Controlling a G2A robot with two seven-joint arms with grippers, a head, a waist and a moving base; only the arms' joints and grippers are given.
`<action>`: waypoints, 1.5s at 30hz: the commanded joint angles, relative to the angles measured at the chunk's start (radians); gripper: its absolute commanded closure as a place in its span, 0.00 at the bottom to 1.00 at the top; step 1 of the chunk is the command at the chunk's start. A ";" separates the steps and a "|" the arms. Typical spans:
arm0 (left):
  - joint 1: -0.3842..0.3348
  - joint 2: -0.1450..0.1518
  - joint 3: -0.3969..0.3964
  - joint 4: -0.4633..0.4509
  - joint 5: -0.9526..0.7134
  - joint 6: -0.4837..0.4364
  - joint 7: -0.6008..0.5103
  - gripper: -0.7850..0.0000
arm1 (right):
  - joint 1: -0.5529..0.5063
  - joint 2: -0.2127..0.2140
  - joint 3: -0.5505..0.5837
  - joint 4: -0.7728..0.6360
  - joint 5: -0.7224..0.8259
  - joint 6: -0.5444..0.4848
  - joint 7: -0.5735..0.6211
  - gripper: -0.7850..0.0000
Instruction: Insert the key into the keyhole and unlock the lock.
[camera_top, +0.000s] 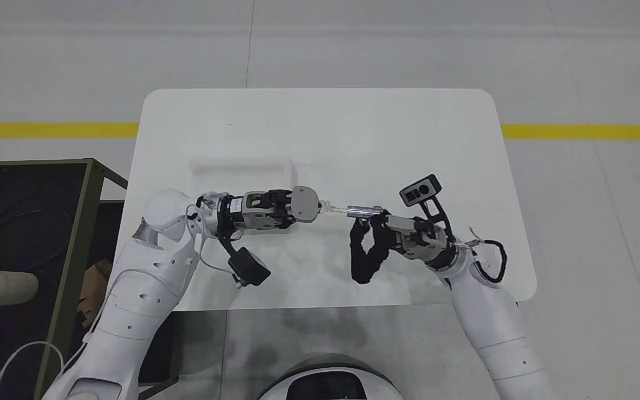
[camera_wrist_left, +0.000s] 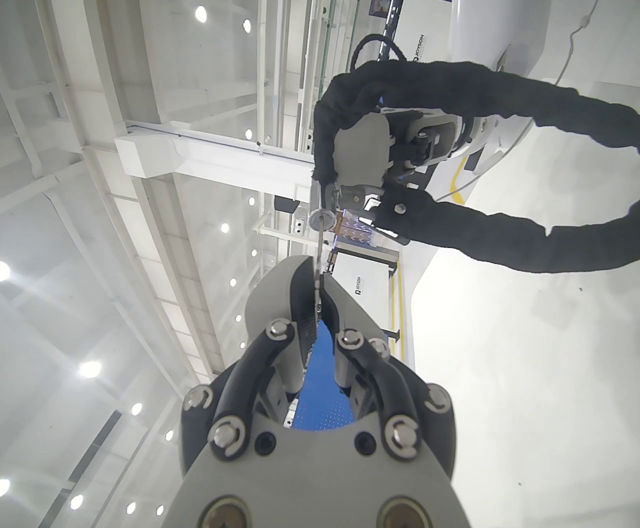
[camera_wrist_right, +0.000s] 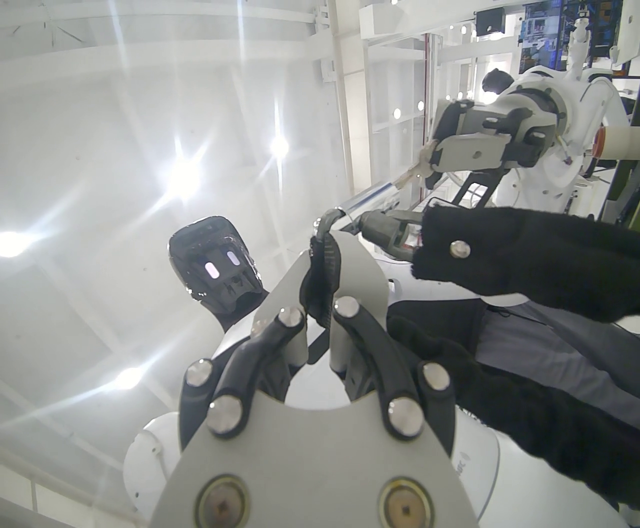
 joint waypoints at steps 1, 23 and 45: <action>0.000 0.000 -0.001 -0.001 0.001 0.003 -0.002 1.00 | 0.001 0.001 0.001 0.001 -0.008 -0.005 -0.001 1.00; -0.007 0.011 0.004 -0.032 0.102 0.023 -0.001 1.00 | 0.022 0.016 0.015 -0.017 -0.173 -0.033 -0.002 1.00; -0.006 0.015 0.010 -0.046 0.102 0.041 0.009 0.00 | 0.027 0.018 -0.008 -0.008 -0.148 -0.051 -0.012 1.00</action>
